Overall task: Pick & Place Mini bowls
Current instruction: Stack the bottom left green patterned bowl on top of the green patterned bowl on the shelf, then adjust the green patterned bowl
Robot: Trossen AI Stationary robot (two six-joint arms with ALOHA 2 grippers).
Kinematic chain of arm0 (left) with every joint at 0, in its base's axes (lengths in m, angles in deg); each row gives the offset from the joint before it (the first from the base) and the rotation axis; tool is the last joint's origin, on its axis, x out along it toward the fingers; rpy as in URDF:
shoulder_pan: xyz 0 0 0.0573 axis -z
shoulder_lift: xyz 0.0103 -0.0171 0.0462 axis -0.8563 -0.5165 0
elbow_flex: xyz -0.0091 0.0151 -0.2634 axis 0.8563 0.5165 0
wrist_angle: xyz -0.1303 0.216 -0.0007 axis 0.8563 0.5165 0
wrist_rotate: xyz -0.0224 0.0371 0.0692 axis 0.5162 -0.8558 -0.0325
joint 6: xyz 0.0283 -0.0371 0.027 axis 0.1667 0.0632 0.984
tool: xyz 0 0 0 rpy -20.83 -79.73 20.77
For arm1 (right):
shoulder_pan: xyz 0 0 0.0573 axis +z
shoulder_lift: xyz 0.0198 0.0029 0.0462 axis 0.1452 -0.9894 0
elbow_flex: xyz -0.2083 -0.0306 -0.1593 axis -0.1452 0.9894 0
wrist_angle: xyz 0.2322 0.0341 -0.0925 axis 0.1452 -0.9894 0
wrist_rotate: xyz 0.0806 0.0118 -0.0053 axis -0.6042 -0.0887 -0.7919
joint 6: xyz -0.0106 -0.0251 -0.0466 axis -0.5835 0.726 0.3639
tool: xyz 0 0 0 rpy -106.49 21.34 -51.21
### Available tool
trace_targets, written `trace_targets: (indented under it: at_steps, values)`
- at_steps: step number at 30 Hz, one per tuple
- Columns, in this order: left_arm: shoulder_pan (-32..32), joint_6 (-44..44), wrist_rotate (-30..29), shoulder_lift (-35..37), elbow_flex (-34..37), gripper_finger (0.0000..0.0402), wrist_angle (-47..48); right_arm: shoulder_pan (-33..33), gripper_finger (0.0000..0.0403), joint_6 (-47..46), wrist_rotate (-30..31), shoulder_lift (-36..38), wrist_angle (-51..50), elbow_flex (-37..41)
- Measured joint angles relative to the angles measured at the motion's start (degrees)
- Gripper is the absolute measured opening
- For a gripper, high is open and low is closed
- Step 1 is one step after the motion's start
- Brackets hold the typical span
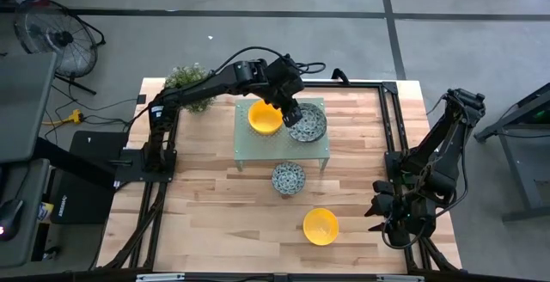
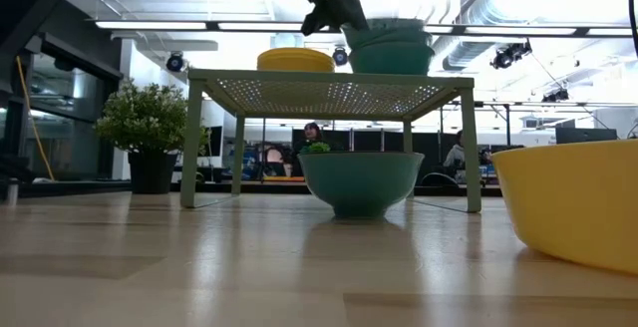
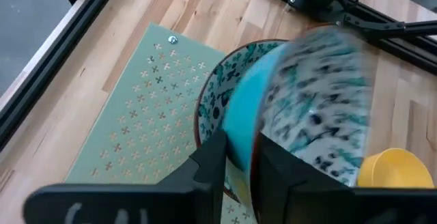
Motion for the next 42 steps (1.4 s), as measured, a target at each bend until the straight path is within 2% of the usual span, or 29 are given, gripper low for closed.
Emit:
trace_targets:
  at_steps: [17,24,31,42]
  values:
    - [0.0,3.3,-0.1,-0.6,0.0,0.0065,-3.7,0.0,0.0195,-0.8,-0.4,0.0,0.0,0.0]
    - [0.0,4.5,-1.9,-0.6,0.0,0.0065,-5.5,0.0,0.0195,-0.8,-0.4,0.0,0.0,0.0]
    - [0.0,7.7,-4.8,-0.6,0.0,0.0065,-5.9,0.0,0.0195,-0.8,-0.6,0.0,-0.2,0.0]
    - [0.5,15.1,-5.8,-0.6,0.0,0.0065,-6.3,0.0,0.0195,-0.8,-0.6,0.0,-1.3,0.0]
